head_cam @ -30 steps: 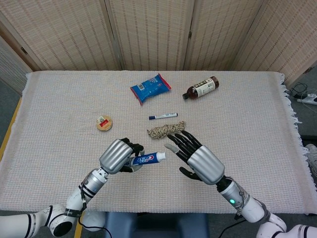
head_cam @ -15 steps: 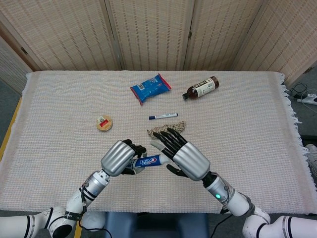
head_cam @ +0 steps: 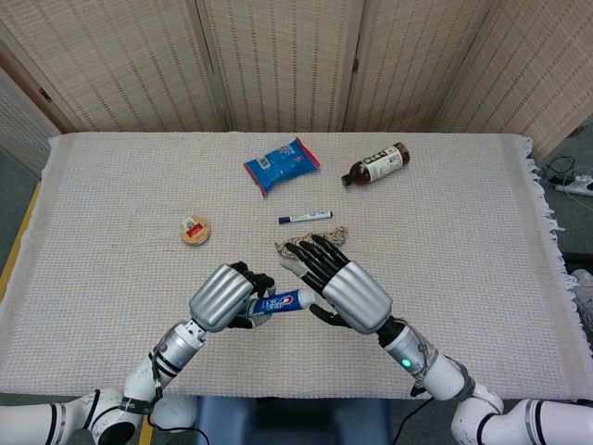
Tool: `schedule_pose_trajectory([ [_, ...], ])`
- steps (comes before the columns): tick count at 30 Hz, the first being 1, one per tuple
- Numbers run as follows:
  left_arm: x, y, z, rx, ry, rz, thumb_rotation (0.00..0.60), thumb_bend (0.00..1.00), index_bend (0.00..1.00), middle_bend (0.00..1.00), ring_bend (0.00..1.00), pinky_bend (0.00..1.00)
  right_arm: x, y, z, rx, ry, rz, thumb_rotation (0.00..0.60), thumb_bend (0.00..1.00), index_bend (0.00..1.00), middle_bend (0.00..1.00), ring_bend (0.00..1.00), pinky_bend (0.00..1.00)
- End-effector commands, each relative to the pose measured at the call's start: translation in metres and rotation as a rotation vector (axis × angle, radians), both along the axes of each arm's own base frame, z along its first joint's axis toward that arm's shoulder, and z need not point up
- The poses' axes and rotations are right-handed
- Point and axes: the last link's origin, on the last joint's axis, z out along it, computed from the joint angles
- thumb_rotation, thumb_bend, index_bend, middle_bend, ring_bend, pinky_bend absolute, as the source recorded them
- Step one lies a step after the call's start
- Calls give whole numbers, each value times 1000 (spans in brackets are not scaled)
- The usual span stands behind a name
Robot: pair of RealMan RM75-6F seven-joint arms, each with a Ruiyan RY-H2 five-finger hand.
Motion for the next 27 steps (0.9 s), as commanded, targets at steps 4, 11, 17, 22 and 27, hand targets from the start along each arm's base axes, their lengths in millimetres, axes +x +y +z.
schedule_pose_trajectory([
  [4,-2,-1,1,11,5,-8,600,522,824,847,725,541,2,-3,1,-9,-1,-1,600,376,0,7,32,0],
  [11,-5,0,-1,24,19,-14,600,523,829,853,725,537,3,-6,3,-25,-6,-2,600,376,0,12,33,0],
  [17,-6,0,-1,31,25,-20,600,522,833,855,726,535,3,-7,5,-38,-3,-5,600,376,0,16,34,0],
  [22,-8,1,-2,36,32,-19,600,523,837,857,728,535,2,-9,8,-48,-4,-12,600,376,0,16,34,0],
  [27,-11,2,-5,51,59,-21,600,523,839,857,729,534,4,-7,11,-52,-19,-3,600,376,0,16,34,0],
])
